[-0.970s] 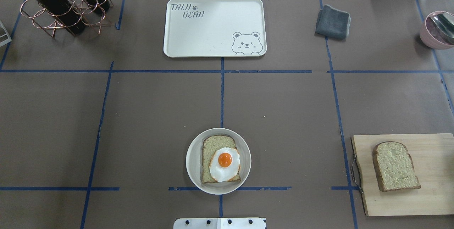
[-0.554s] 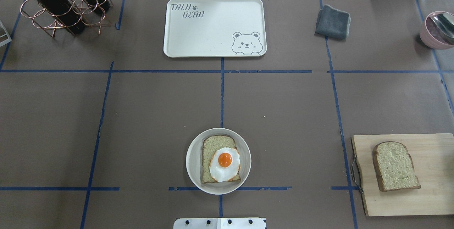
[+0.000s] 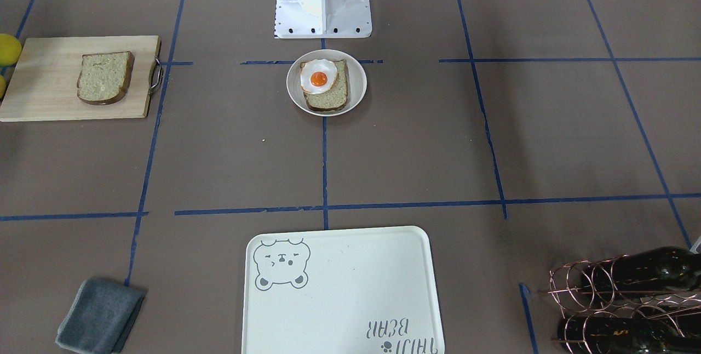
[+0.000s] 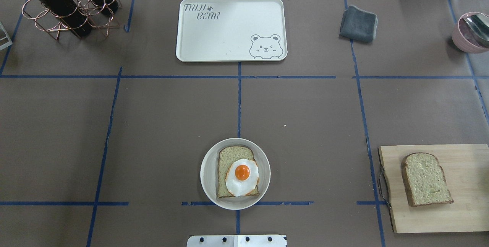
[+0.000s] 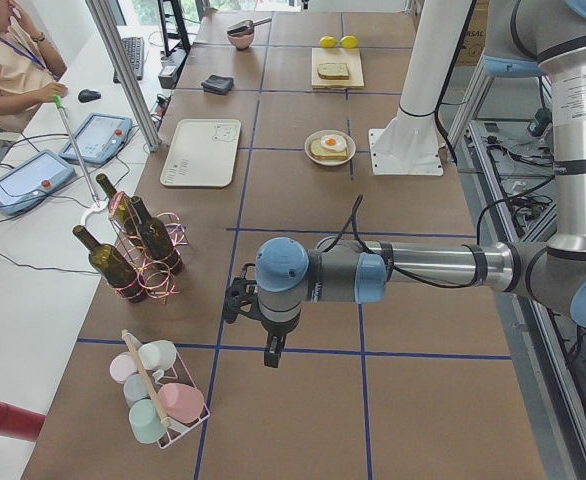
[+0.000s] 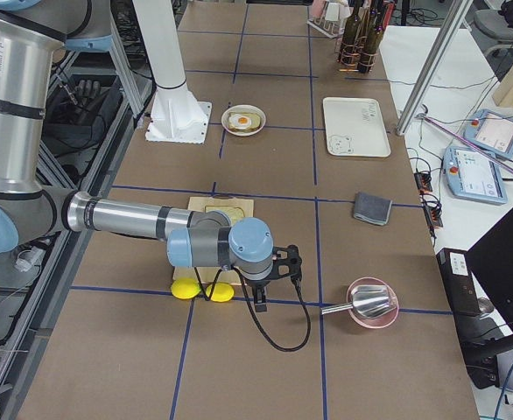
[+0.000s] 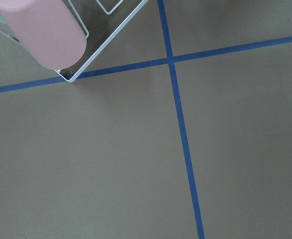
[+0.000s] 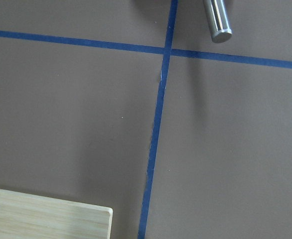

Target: Make sandwich and place on tray

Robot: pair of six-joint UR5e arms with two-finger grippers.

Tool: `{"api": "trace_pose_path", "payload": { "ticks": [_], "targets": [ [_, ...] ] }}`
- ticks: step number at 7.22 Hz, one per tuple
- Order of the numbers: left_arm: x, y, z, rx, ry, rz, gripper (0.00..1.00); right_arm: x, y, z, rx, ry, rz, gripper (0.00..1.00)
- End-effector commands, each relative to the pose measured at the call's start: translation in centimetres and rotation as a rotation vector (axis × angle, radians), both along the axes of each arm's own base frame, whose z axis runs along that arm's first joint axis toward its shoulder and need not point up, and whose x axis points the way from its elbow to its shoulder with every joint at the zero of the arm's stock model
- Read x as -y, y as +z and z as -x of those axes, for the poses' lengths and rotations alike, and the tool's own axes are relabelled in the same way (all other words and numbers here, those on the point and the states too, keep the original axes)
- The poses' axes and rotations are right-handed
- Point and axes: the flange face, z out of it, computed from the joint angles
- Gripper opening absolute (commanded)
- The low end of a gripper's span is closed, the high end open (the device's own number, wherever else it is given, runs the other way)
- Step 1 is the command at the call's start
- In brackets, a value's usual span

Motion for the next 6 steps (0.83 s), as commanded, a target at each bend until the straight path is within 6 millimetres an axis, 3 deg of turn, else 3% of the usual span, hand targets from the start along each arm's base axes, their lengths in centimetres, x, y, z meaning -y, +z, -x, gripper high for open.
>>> {"api": "trace_pose_path", "payload": {
  "ticks": [1,2,3,4,6],
  "targets": [
    [0.0,0.0,0.0,-0.002,0.000,0.000,1.00,1.3,-4.1,4.0,0.009,-0.023,-0.037,1.00],
    [0.0,0.0,0.0,-0.003,0.000,0.000,1.00,1.7,-5.7,8.1,0.032,-0.084,-0.098,1.00],
    [0.0,-0.1,0.0,-0.003,0.000,-0.003,1.00,0.7,-6.0,10.2,0.074,-0.051,-0.049,1.00],
    [0.0,-0.1,0.0,-0.003,0.000,-0.003,1.00,-1.7,-5.8,12.4,0.116,-0.003,0.007,1.00],
    [0.0,-0.1,0.0,-0.003,0.000,-0.003,1.00,-6.1,-5.2,14.8,0.156,0.097,0.074,1.00]
  ]
}}
